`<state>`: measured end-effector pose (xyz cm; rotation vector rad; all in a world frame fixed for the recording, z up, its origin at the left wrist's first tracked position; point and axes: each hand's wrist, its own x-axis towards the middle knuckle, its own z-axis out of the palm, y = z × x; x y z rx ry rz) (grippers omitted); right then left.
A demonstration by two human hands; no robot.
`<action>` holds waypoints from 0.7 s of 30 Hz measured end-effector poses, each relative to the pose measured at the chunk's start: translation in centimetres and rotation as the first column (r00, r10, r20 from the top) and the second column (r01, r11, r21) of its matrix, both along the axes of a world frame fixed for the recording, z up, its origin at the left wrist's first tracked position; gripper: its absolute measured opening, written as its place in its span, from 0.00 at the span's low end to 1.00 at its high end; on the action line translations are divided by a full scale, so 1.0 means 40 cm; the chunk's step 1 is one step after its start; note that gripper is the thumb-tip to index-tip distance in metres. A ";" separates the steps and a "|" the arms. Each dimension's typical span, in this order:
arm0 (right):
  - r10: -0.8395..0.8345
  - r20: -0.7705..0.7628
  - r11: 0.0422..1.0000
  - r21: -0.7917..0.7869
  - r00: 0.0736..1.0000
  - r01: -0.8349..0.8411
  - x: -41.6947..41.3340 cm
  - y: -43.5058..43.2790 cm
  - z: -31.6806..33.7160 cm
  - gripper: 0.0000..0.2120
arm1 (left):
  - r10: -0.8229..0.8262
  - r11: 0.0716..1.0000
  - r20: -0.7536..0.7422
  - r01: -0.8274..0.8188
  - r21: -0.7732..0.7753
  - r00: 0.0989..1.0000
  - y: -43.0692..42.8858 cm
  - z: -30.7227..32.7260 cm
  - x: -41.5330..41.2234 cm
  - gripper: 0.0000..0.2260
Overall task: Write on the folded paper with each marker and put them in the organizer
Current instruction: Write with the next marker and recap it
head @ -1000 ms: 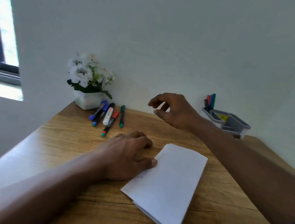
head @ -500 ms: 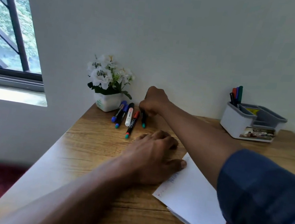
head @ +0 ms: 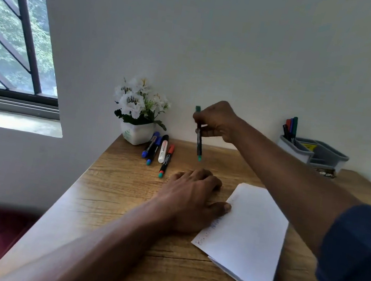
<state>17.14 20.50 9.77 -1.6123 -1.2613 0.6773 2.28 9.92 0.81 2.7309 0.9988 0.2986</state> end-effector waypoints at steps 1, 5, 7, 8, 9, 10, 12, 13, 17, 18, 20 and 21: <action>0.005 -0.036 0.997 0.077 0.999 -0.002 0.017 -0.037 0.021 0.06 | -0.001 1.000 0.001 0.001 -0.001 1.000 0.000 0.002 -0.002 0.27; -0.026 0.238 0.943 0.328 0.971 -0.055 0.092 -0.218 0.042 0.10 | -0.007 1.000 -0.011 0.007 -0.002 1.000 -0.007 0.011 -0.004 0.27; -0.040 0.443 0.923 0.360 0.896 -0.137 0.126 -0.315 0.003 0.15 | -0.012 1.000 -0.011 0.012 0.003 1.000 -0.009 0.014 -0.002 0.26; -0.052 0.522 0.908 0.380 0.851 -0.178 0.141 -0.355 -0.028 0.16 | -0.012 1.000 -0.001 0.012 0.002 1.000 -0.008 0.012 -0.003 0.26; -0.071 0.583 0.890 0.403 0.810 -0.212 0.148 -0.385 -0.064 0.17 | -0.011 1.000 0.025 0.011 -0.001 1.000 -0.003 0.009 -0.010 0.26; -0.073 0.642 0.879 0.404 0.764 -0.255 0.157 -0.412 -0.094 0.16 | 0.002 1.000 0.081 -0.001 -0.011 0.997 -0.004 0.009 -0.009 0.26; -0.059 0.685 0.874 0.387 0.726 -0.294 0.159 -0.443 -0.152 0.13 | 0.014 0.998 0.160 -0.004 -0.068 0.987 -0.003 0.012 -0.017 0.26; -0.053 0.701 0.880 0.370 0.712 -0.299 0.163 -0.451 -0.172 0.13 | 0.021 0.996 0.206 -0.003 -0.087 0.978 -0.005 0.011 -0.019 0.26; 0.023 0.872 0.898 0.197 0.489 -0.393 0.168 -0.453 -0.198 0.20 | 0.005 1.000 0.444 0.002 -0.014 0.896 -0.010 0.009 -0.022 0.22; 0.029 0.897 0.890 0.179 0.441 -0.420 0.163 -0.453 -0.199 0.21 | -0.027 0.999 0.481 0.008 0.041 0.876 -0.012 0.009 -0.022 0.22; 0.001 0.920 0.852 0.204 0.391 -0.483 0.148 -0.464 -0.200 0.22 | -0.104 0.987 0.508 0.028 0.156 0.855 -0.016 0.012 -0.021 0.19; -0.040 0.922 0.828 0.246 0.385 -0.504 0.144 -0.466 -0.202 0.22 | -0.138 0.979 0.513 0.039 0.199 0.847 -0.016 0.015 -0.020 0.17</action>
